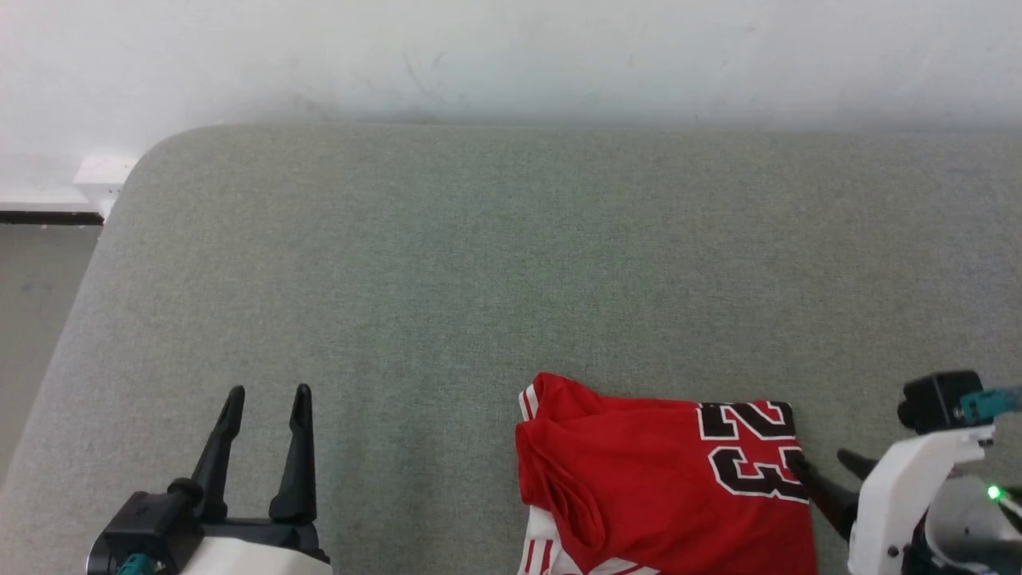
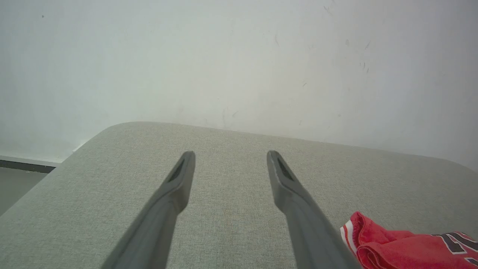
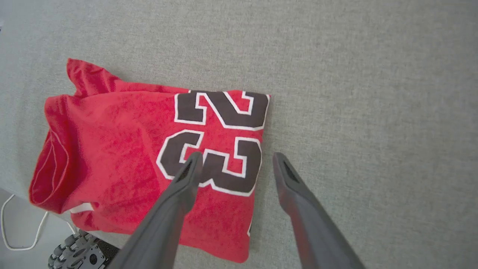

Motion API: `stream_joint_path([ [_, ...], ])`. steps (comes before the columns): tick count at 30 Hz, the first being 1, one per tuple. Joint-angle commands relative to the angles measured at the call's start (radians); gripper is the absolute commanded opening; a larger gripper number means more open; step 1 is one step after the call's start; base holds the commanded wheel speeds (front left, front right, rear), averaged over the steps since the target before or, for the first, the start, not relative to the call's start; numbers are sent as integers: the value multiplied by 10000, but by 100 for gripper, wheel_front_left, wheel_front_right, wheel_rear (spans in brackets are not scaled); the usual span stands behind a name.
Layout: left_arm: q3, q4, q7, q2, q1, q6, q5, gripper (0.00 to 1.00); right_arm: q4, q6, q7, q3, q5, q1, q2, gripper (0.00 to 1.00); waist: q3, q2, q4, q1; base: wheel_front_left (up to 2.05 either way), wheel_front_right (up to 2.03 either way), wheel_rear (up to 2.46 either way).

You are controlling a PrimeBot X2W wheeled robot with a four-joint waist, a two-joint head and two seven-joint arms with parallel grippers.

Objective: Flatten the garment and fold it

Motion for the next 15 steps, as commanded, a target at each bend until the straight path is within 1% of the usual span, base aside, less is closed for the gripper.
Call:
stream_joint_path([
  [1, -10, -56, 1, 72, 110, 61, 40, 100, -102, -7, 102, -149, -32, 339, 237, 100, 42, -2, -51, 0, 0, 0, 0],
  [3, -33, -64, 33, 90, 112, 59, 32, 100, -70, -7, 156, -314, -37, 563, 454, 100, 62, -2, -43, 0, 0, 0, 0],
  [7, -87, -75, 103, 140, 56, 42, 31, 100, 170, -7, 71, -459, -161, 725, 614, 100, 109, -2, 70, 0, 0, 0, 0],
  [15, -131, -156, 248, 288, 36, 45, 39, 100, 1108, -7, 16, -678, -296, 656, 942, 100, 198, -2, 307, 0, 0, 0, 0],
])
